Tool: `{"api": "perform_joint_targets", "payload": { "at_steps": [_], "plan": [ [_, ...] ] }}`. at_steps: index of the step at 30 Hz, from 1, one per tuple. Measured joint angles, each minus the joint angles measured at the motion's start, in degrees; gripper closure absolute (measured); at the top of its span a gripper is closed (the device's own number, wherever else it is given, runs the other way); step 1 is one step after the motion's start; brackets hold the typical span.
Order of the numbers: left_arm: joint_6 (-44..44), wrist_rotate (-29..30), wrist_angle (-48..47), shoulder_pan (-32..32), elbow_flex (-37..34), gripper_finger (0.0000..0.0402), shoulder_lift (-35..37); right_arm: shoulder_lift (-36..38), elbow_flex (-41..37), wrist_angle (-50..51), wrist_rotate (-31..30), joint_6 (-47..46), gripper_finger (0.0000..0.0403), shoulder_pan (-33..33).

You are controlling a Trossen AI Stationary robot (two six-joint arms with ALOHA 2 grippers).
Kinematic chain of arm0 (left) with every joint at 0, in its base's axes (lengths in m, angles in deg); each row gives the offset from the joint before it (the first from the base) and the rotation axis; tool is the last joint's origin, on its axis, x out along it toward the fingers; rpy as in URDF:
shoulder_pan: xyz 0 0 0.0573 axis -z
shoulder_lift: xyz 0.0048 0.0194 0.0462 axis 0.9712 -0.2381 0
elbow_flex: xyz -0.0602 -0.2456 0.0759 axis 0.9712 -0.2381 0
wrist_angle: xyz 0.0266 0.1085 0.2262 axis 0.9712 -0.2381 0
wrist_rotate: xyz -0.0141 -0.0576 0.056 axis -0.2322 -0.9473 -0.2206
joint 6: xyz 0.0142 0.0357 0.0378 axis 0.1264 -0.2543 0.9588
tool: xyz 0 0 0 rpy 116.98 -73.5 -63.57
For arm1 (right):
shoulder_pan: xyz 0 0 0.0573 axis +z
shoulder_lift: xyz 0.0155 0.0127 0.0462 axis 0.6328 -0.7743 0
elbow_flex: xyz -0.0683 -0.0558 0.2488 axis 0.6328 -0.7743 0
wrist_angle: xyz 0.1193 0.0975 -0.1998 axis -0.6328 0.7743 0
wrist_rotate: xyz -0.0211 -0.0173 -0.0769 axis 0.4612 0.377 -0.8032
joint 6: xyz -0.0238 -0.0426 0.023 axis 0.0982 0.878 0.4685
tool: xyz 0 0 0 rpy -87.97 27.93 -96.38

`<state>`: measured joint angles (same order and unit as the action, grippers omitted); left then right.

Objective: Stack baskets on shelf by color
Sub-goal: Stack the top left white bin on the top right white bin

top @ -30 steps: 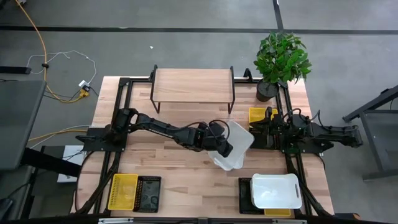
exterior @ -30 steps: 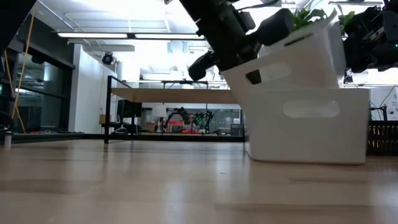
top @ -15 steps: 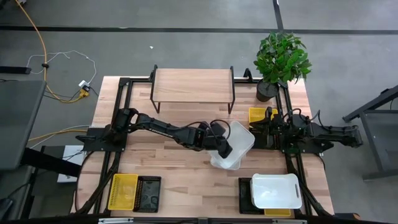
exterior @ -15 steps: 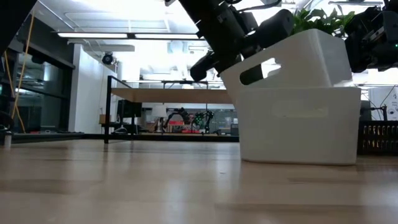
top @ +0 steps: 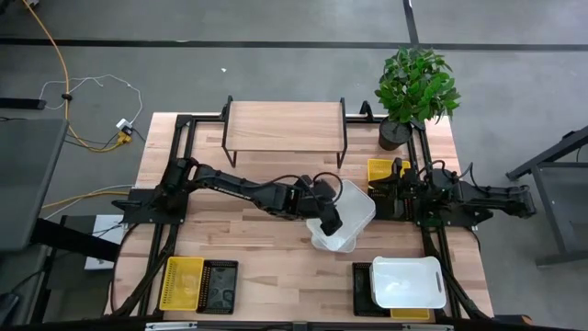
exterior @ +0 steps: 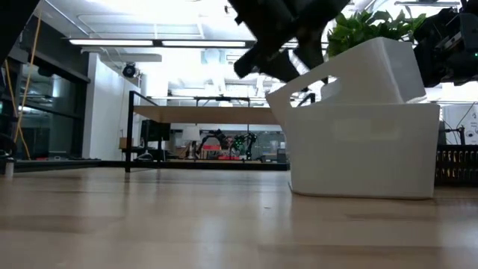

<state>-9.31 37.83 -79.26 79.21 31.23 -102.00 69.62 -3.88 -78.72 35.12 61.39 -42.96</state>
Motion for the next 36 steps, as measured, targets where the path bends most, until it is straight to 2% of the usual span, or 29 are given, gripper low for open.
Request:
{"api": "perform_joint_targets", "payload": {
  "at_steps": [8,12,16,18,22,26,30,33,36],
  "plan": [
    [7.44,-0.35,-3.54,-0.74,0.18,0.0209,7.19,-0.33,0.0,0.02,-0.01,0.0,0.0402,-0.02],
    [15.36,-2.61,-5.26,-0.18,0.15,0.0208,12.32,-0.7,0.0,0.0,0.0,0.02,0.0402,-0.02],
    [22.09,0.68,-1.03,2.97,-5.14,0.0208,18.37,-0.66,0.0,-0.01,0.0,0.0,0.0402,0.0],
    [24.25,2.04,2.45,4.33,-11.0,0.0208,22.1,-0.81,0.0,-0.05,-0.02,0.0,0.0402,-0.01],
    [27.44,1.93,17.0,5.07,-26.5,0.0208,30.58,-0.95,0.0,-0.01,-0.02,0.0,0.0402,0.0],
    [30.06,-0.88,36.13,4.79,-44.76,0.0208,39.27,-1.28,0.0,0.0,-0.02,0.0,0.0402,-0.01],
    [32.12,-5.84,59.6,4.02,-61.42,0.0208,45.9,-1.38,0.0,-0.01,-0.02,0.0,0.0402,0.0],
    [34.0,-7.65,72.26,4.0,-70.14,0.0209,49.11,-1.38,0.0,0.0,-0.02,0.0,0.0402,0.0],
    [35.61,-7.83,76.66,4.0,-75.45,0.0209,52.2,-1.38,0.0,0.0,-0.02,0.02,0.0402,0.0]
  ]
}}
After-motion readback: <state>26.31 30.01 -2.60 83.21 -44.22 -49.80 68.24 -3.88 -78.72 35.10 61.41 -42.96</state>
